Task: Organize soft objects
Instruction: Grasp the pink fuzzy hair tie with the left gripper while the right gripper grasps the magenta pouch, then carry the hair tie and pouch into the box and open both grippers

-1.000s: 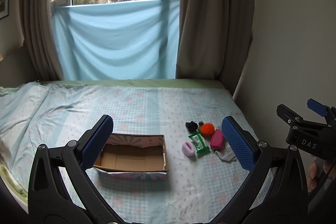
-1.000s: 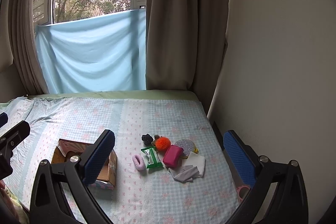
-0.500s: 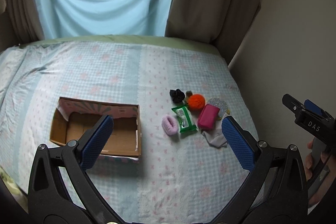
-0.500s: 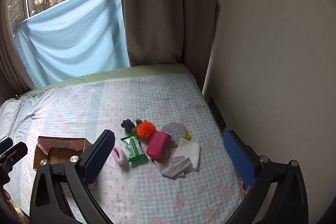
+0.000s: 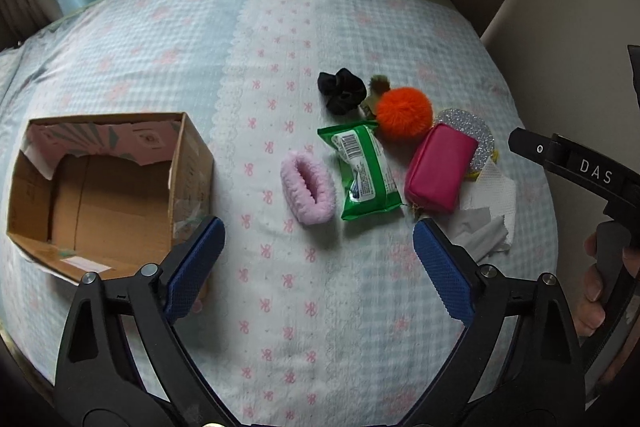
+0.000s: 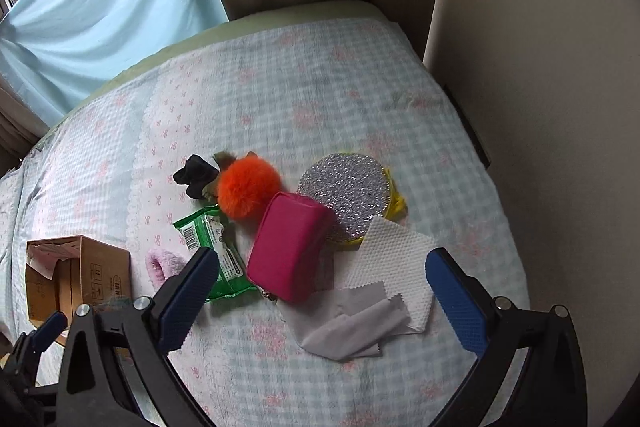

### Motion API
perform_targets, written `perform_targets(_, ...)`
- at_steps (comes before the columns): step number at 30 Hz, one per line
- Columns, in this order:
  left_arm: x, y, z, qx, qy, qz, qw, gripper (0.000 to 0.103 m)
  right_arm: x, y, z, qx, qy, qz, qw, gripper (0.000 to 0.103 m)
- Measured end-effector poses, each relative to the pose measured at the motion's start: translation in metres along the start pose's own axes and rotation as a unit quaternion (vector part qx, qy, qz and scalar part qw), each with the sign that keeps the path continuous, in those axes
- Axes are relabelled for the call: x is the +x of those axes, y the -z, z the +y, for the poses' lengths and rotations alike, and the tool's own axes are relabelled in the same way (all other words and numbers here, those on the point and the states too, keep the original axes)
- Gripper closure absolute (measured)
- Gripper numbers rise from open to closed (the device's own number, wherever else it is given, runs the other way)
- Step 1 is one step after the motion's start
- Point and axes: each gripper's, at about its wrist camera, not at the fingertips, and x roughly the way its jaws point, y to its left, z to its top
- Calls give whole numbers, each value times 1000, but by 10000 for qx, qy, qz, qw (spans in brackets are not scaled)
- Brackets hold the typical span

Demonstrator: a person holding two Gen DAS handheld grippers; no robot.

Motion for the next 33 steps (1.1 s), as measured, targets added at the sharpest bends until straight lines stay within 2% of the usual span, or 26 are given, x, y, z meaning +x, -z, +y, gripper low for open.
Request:
perform_targets(6,62,-6,13,-395,-47,198,9990,11,64,-7,16,25,-75,331,9994,1)
perform_targets(13,110,-20,23,-718,-182,343,9967,15,118,-8,22,362,7,729,9967,8)
perform_targets(15,122,-22,26,-776,-165,472,9957,29,129,-7,24,453,37,829,9955,15)
perform_targets(16,127,-22,28,-802,-147,545,9952,31,134,-7,25,480,41,880,9950,17)
perform_targets(18,136,-21,30,-855,-95,648,9942,37,143,-6,28,492,83,964,9941,31)
perform_targets(19,139,-21,30,-877,-33,666,9939,38,146,-6,29,494,92,1002,9937,34)
perform_targets(21,143,-22,29,-863,77,707,9937,55,151,-5,31,491,166,1060,9930,40)
perform_targets(23,145,-23,25,-785,131,746,9940,62,152,-5,30,542,157,1052,9928,44)
perform_targets(26,145,-25,20,-707,119,724,9948,70,151,-5,32,519,206,1027,9931,51)
perform_targets(33,140,-26,22,-760,158,703,9945,76,145,-5,35,533,156,931,9941,61)
